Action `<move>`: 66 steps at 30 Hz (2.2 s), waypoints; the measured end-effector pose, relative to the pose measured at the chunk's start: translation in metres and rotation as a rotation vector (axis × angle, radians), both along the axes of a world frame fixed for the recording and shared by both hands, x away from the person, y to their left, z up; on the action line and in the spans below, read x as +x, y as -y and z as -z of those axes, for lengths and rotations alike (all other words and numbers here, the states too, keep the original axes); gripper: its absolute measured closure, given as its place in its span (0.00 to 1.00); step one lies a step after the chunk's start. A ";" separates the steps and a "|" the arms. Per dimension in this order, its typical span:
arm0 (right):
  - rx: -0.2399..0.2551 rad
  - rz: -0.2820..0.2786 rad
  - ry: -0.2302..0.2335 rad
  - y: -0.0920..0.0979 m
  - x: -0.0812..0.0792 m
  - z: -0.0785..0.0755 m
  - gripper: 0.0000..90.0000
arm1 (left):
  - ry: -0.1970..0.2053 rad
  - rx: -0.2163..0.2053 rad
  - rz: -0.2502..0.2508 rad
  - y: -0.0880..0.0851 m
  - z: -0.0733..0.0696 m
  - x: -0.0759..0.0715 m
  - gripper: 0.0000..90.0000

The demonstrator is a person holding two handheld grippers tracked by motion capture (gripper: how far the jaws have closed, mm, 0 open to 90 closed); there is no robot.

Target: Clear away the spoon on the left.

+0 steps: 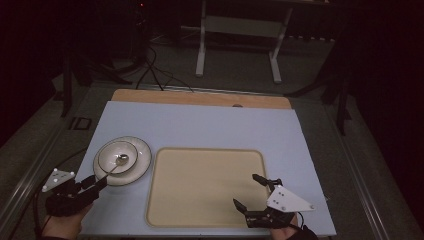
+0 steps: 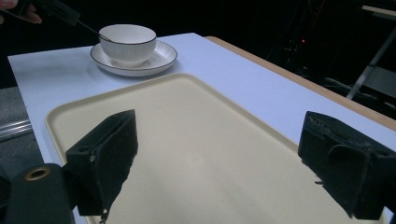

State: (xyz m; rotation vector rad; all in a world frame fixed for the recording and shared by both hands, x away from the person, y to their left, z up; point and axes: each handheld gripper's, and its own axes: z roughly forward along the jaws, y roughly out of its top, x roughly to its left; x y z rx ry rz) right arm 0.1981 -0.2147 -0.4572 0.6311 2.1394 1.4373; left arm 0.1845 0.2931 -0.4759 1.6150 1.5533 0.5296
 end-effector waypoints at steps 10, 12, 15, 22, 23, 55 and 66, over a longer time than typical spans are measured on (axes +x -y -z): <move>-0.005 0.000 -0.006 0.000 0.000 0.001 0.14 | -0.011 -0.059 -0.028 -0.007 0.004 0.002 0.76; -0.007 0.001 -0.006 -0.001 0.000 0.001 0.13 | -0.007 -0.065 -0.035 -0.008 0.003 0.002 0.79; -0.009 0.001 -0.007 -0.001 0.000 0.001 0.13 | -0.003 -0.075 -0.047 -0.009 0.003 0.002 0.82; -0.016 0.001 -0.007 -0.001 0.000 0.001 0.14 | -0.014 -0.106 -0.065 -0.010 0.006 0.002 0.87; -0.016 0.000 -0.007 -0.002 0.000 0.001 0.13 | -0.013 -0.094 -0.065 -0.009 0.007 0.002 0.88; -0.014 0.000 -0.015 -0.002 0.001 0.002 0.13 | 0.111 -0.065 -0.089 -0.015 -0.021 0.007 0.99; -0.007 0.001 -0.015 -0.001 0.002 0.002 0.14 | 0.134 -0.044 -0.063 -0.022 -0.046 0.010 0.99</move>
